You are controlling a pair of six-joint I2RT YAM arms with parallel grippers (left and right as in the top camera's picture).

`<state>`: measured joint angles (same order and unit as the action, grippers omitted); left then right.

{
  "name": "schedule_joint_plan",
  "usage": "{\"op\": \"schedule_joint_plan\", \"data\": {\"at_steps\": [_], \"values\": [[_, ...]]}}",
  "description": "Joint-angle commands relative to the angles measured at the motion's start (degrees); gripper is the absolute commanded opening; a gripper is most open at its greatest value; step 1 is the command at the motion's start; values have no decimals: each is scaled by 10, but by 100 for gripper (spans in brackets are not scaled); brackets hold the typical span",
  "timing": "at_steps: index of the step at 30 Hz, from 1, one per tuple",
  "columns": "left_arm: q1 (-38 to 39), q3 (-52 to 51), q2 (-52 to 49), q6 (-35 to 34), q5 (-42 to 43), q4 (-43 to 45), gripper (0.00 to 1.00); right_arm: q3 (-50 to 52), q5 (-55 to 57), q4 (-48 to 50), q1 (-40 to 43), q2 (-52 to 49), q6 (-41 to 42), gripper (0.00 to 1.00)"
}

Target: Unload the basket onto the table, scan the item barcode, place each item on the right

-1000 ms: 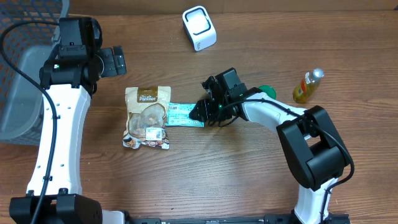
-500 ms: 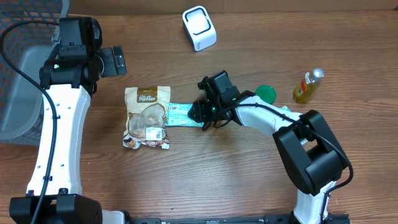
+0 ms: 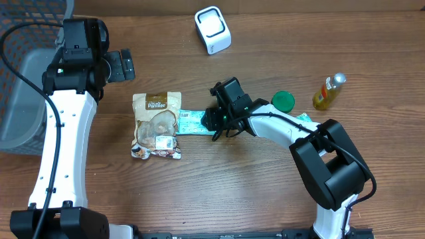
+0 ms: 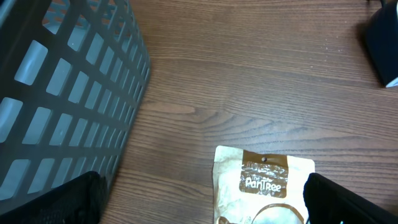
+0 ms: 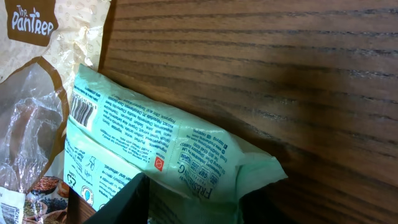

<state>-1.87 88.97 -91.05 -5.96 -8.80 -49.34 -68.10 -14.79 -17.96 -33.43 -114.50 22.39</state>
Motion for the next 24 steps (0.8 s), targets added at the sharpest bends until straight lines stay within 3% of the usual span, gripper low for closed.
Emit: {"op": "schedule_joint_plan", "data": {"at_steps": [1, 7, 13, 17, 24], "values": [[4, 4, -2, 4, -2, 1, 99, 6, 35, -5, 0, -14, 3, 41], [4, 4, -2, 4, -2, 1, 100, 6, 38, -5, 0, -30, 3, 39], [4, 4, -2, 4, -2, 1, 100, 6, 32, -6, 1, -32, 3, 23], [4, 4, -2, 4, -2, 1, 99, 6, 22, -6, 4, -32, 3, 4], [4, 4, -2, 4, -2, 1, 100, -1, 17, -37, 21, -6, 1, 3]]}}
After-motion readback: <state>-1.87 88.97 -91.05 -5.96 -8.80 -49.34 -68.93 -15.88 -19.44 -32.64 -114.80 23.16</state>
